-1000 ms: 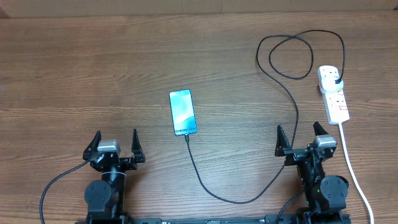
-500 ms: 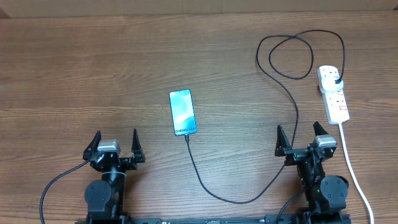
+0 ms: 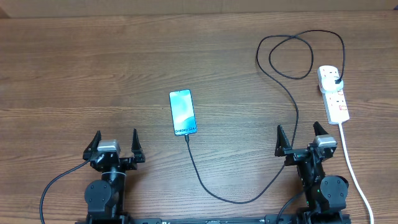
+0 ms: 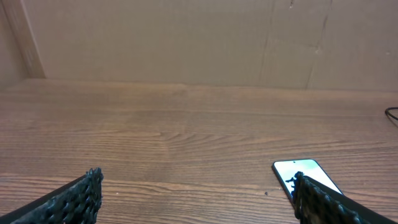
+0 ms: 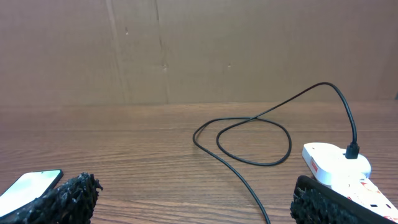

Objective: Plug charger to phone and switch on socket

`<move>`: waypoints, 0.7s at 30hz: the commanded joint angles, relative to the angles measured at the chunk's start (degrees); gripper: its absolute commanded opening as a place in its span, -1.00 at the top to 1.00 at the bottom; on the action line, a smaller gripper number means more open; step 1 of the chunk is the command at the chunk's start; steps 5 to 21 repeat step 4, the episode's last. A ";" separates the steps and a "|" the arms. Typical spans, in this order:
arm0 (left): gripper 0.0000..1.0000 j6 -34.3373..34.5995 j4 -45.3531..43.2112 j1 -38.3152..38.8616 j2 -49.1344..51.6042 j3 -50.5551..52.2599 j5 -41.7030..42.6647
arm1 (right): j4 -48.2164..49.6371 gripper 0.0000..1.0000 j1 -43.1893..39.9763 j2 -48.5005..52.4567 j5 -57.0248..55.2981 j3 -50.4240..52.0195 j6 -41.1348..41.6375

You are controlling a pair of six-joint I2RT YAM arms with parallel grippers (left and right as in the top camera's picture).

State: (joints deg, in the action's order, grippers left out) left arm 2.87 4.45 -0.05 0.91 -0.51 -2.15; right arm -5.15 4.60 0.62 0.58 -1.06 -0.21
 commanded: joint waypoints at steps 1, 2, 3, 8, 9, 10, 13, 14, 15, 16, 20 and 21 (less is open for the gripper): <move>-0.99 0.55 -0.02 -0.31 -0.66 0.20 0.28 | 0.28 -1.00 0.15 -0.46 -0.55 0.59 0.17; -0.99 0.55 -0.02 -0.31 -0.66 0.20 0.28 | 0.31 -1.00 0.15 -0.46 -0.55 0.59 0.17; -0.99 0.55 -0.02 -0.31 -0.66 0.20 0.28 | 0.31 -1.00 0.15 -0.46 -0.55 0.59 0.17; -0.99 0.55 -0.02 -0.31 -0.66 0.20 0.28 | 0.31 -1.00 0.15 -0.46 -0.55 0.59 0.17; -0.99 0.55 -0.02 -0.31 -0.66 0.20 0.28 | 0.31 -1.00 0.15 -0.46 -0.55 0.59 0.17; -0.99 0.55 -0.02 -0.31 -0.66 0.20 0.28 | 0.31 -1.00 0.15 -0.46 -0.55 0.59 0.17; -0.99 0.55 -0.02 -0.31 -0.66 0.20 0.28 | 0.31 -1.00 0.15 -0.46 -0.55 0.59 0.17; -0.99 0.55 -0.02 -0.31 -0.66 0.20 0.28 | 0.31 -1.00 0.15 -0.46 -0.55 0.59 0.17; -0.99 0.55 -0.02 -0.31 -0.66 0.20 0.28 | 0.31 -1.00 0.15 -0.46 -0.55 0.59 0.17; -0.99 0.55 -0.02 -0.31 -0.66 0.20 0.28 | 0.31 -1.00 0.15 -0.46 -0.55 0.59 0.17; -0.99 0.55 -0.02 -0.31 -0.66 0.20 0.28 | 0.31 -1.00 0.15 -0.46 -0.55 0.59 0.17; -0.99 0.55 -0.02 -0.31 -0.66 0.20 0.28 | 0.31 -1.00 0.15 -0.46 -0.55 0.59 0.17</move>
